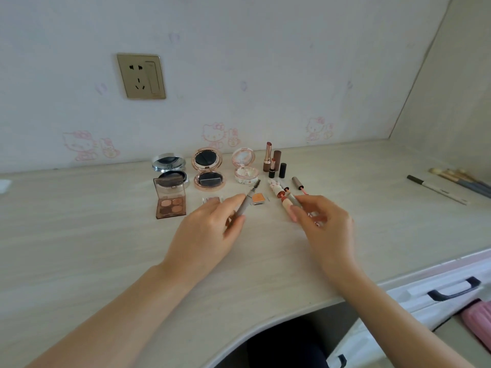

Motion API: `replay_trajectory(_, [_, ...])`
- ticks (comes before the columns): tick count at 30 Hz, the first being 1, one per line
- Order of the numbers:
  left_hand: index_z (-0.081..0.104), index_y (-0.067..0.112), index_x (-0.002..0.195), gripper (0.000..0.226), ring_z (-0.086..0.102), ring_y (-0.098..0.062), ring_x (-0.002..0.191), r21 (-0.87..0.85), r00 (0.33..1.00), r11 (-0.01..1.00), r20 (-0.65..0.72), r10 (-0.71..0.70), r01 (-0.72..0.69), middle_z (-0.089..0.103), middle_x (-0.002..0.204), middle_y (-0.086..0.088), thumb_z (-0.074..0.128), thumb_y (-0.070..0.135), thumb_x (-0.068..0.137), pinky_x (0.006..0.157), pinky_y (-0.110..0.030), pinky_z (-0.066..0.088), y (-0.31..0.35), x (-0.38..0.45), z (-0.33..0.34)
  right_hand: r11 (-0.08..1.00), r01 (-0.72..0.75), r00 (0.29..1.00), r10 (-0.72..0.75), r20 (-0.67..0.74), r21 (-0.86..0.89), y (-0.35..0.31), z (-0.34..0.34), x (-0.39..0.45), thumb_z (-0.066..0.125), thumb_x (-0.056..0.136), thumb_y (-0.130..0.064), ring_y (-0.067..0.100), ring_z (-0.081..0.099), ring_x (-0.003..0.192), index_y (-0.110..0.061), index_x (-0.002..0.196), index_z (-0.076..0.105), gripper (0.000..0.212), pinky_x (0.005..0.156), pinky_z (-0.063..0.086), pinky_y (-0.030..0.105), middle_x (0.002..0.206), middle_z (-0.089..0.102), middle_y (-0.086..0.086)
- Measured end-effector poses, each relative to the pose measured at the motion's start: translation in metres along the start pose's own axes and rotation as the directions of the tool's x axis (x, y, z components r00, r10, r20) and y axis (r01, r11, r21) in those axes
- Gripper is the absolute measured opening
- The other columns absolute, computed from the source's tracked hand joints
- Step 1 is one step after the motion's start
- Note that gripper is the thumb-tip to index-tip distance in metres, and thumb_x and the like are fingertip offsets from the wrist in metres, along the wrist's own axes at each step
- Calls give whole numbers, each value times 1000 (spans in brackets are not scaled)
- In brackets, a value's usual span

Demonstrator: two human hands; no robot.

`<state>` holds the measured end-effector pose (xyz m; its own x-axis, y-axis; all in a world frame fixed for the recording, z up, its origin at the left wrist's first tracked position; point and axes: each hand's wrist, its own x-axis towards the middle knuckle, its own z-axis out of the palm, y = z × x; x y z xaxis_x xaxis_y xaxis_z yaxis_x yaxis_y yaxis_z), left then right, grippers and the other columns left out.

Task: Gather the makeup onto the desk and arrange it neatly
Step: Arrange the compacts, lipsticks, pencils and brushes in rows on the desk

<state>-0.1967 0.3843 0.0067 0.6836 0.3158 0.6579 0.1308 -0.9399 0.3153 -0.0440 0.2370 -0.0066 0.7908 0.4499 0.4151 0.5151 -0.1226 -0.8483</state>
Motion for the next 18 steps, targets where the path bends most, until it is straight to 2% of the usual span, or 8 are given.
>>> replay_trajectory(3, [56,23,117,34,59,-9,68,-68,998,996,-11,-57,56,61,71,10,68,24,85,63,-36,53,9,1,-2,1000,6,1000,-7,13,12,-2,2,0,71,85,-33,-2,61,80,-36,102,70,17,68,40,5,89,70,-10])
replay_trajectory(5, [53,28,110,24,57,-8,67,-90,998,994,13,-55,56,58,68,10,63,26,88,62,-36,52,15,3,-1,999,20,999,-21,28,29,-4,2,0,70,85,-31,1,61,76,-44,100,65,21,65,40,9,82,71,-13])
replay_trajectory(8, [63,23,99,9,54,-11,72,-124,999,992,35,-21,25,58,73,7,59,22,92,64,-39,51,21,9,2,997,72,996,-73,48,24,-6,-4,-1,68,86,-27,4,59,72,-53,99,56,32,64,41,8,75,68,-19])
replay_trajectory(11, [69,21,99,12,52,-11,80,-181,998,983,56,-21,30,63,81,11,60,22,92,71,-31,46,27,15,9,994,109,992,-110,53,23,-3,-16,1,65,86,-27,3,55,66,-52,102,56,31,63,40,7,73,66,-19])
replay_trajectory(13, [68,24,103,14,52,-9,86,-200,996,979,83,-30,46,62,85,13,61,25,90,75,-25,43,31,20,15,996,84,994,-85,67,17,1,-24,5,64,87,-27,5,56,65,-46,104,60,26,61,41,9,72,66,-14])
replay_trajectory(16, [63,28,113,28,49,-5,94,-197,991,979,132,-25,51,57,94,18,67,28,86,80,-18,40,40,27,28,999,51,995,-51,89,3,9,-38,13,62,88,-27,10,59,66,-41,108,63,25,61,43,10,71,65,-10])
replay_trajectory(18, [59,30,120,39,45,-3,98,-189,988,981,157,-16,46,54,99,20,69,33,82,85,-13,36,48,32,37,998,54,994,-49,99,-40,15,-48,19,61,89,-25,6,59,66,-41,108,61,25,60,44,11,71,65,-10])
